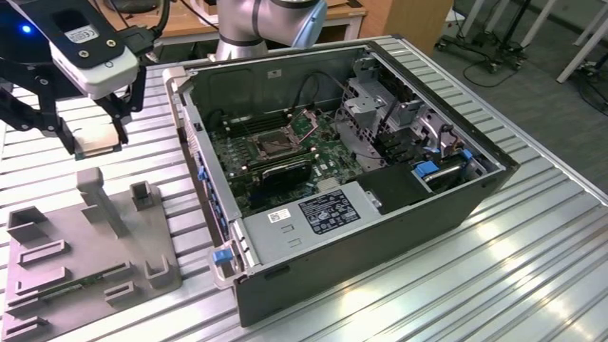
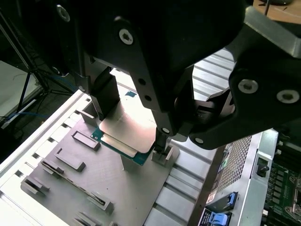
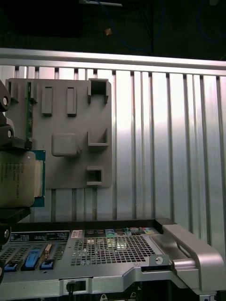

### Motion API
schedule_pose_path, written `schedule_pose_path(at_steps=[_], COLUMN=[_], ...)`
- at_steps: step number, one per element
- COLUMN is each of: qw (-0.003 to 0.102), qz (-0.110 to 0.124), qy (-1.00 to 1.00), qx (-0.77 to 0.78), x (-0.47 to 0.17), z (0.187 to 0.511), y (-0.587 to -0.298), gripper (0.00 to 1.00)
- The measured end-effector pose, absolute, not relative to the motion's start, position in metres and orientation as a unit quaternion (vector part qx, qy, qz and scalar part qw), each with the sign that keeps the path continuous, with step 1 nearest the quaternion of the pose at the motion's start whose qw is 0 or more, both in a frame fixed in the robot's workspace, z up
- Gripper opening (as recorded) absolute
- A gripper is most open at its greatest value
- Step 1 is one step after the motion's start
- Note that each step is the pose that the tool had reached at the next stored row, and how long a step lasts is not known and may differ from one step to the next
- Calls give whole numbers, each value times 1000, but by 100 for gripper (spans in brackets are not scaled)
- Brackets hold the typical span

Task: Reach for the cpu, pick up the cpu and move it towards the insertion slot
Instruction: 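Pick up the cpu and move it towards the insertion slot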

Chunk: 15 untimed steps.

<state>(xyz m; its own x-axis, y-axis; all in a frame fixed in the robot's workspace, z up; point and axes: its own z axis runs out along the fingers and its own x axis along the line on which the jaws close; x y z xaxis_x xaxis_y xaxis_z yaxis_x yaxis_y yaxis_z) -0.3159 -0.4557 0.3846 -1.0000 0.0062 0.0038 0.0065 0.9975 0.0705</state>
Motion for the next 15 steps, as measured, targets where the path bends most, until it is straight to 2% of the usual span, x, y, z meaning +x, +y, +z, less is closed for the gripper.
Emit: schedule_pose_path(at_steps=[15], qw=[2], qz=[-35], qy=[-999], qx=[-3], x=[-311], z=[385], y=[-456], gripper=[55])
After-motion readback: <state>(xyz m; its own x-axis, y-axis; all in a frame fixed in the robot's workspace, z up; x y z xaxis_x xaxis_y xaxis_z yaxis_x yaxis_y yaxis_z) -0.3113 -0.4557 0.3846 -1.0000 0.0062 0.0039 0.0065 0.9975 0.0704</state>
